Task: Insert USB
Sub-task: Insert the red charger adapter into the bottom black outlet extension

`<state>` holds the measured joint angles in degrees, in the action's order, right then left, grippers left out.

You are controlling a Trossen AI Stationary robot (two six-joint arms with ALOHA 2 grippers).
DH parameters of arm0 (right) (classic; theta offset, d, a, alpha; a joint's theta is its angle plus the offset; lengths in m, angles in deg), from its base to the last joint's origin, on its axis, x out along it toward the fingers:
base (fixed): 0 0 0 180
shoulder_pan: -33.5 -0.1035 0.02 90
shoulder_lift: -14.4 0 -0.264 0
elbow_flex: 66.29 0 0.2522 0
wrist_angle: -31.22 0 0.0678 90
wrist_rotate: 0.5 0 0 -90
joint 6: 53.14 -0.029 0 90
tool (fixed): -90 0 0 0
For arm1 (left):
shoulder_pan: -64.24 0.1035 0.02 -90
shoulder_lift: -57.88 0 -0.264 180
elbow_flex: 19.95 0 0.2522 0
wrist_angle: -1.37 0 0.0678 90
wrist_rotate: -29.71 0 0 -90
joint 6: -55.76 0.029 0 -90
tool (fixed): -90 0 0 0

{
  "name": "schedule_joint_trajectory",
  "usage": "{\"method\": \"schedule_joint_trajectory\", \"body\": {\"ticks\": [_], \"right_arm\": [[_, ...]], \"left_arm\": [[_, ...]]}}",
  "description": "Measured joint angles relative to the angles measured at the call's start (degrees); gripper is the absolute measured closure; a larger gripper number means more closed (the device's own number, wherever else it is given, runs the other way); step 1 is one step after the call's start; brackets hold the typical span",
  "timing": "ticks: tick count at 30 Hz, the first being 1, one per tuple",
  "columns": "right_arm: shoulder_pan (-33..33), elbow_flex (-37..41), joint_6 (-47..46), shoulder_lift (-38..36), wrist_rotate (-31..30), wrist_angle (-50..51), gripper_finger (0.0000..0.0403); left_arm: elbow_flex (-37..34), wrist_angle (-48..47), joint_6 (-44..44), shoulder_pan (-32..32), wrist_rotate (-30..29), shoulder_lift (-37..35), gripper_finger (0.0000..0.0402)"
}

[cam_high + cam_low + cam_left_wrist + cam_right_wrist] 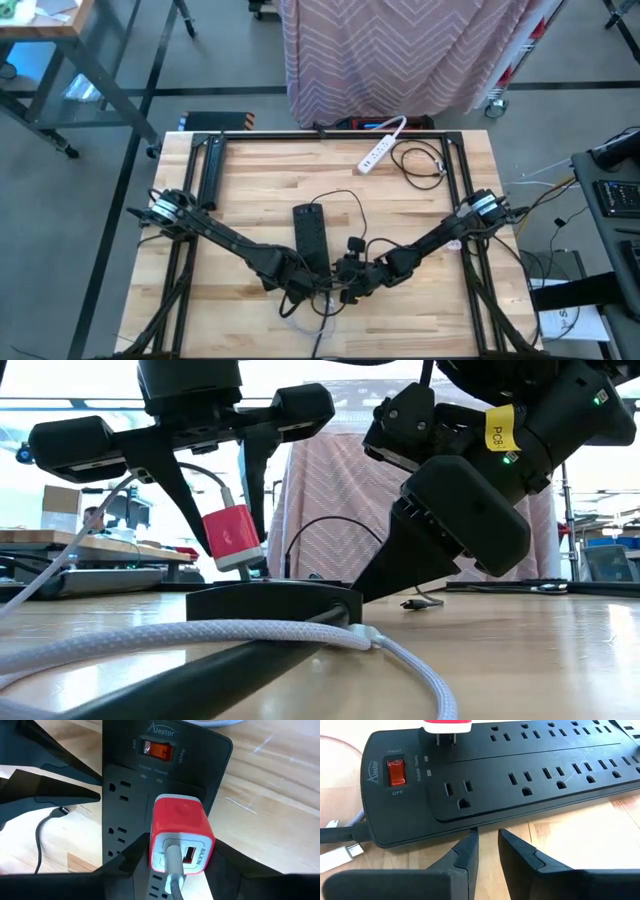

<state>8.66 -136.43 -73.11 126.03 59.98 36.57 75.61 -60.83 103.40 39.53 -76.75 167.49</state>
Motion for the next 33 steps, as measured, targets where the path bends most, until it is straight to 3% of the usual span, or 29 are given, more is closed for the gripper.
{"method": "schedule_joint_trajectory", "body": {"ticks": [11, 21, 33], "right_arm": [[-0.02, 0.02, -0.2, 0.0, 0.0, 0.28, 0.0325], [0.2, 0.08, 1.89, 0.02, 0.42, -0.39, 0.0342], [2.61, 0.24, 8.0, 0.17, 6.23, -5.74, 0.0328]], "left_arm": [[0.02, 1.25, 0.0, 0.8, 1.7, 0.35, 0.027], [0.02, 2.12, 1.7, 1.73, 4.73, 0.61, 0.027], [-0.05, 0.5, -0.68, 1.73, 6.69, 0.76, 0.027]]}}
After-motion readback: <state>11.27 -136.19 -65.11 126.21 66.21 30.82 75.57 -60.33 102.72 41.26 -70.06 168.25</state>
